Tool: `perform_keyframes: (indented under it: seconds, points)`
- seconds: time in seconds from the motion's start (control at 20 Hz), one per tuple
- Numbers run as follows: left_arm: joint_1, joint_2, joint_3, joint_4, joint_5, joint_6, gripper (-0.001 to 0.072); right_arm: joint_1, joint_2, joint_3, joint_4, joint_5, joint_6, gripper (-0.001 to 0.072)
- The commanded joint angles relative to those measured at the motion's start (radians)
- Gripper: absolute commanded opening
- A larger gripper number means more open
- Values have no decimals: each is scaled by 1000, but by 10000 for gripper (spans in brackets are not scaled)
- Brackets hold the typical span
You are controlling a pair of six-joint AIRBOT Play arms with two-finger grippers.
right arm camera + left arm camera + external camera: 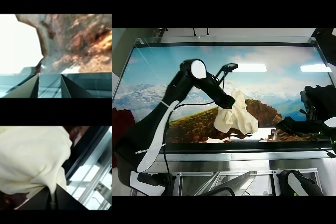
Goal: Fold the shirts.
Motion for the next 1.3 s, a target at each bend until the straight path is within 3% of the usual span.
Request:
perform_keyframes:
  seconds: [0.0, 0.05, 0.1, 0.15, 0.3, 0.5, 0.7, 0.95, 1.0, 1.05, 1.1, 1.15, 1.2, 1.25]
  points:
    - [2, -53, 1, 125, -103, -31, 17, 1, -1, 10, 16, 4, 0, 304]
    - [29, -46, 1, 121, -117, -31, 232, 1, -7, 19, 34, 1, -1, 322]
    - [58, -35, 1, 122, -131, -44, 709, 1, -23, 29, 63, -4, -28, 433]
    - [87, -23, 1, 122, -137, -50, 688, 1, -51, 39, 117, -7, -87, 470]
    - [168, 19, -25, 121, -135, -50, 687, 17, -191, 73, 254, -14, -217, 469]
    - [250, 109, -299, 115, -76, -48, 687, 131, -426, 127, 263, -57, -346, 468]
    - [255, 171, -635, 75, 152, 4, 686, 276, -600, 158, 368, -84, -510, 469]
    - [255, 168, -785, -212, 471, 196, 685, 357, -656, 223, 436, -84, -576, 456]
    - [255, 168, -795, -229, 512, 208, 685, 357, -654, 233, 445, -78, -576, 370]
    - [255, 168, -797, -222, 539, 206, 629, 356, -651, 243, 448, -69, -577, 244]
    - [259, 168, -797, -224, 557, 198, 399, 356, -650, 253, 449, -65, -576, 223]
    - [271, 169, -796, -231, 556, 195, 96, 356, -650, 259, 453, -64, -576, 213]
    - [280, 169, -797, -249, 546, 196, 13, 356, -649, 263, 454, -57, -577, 30]
    - [291, 171, -797, -280, 527, 197, 13, 356, -645, 267, 456, -44, -576, 18]
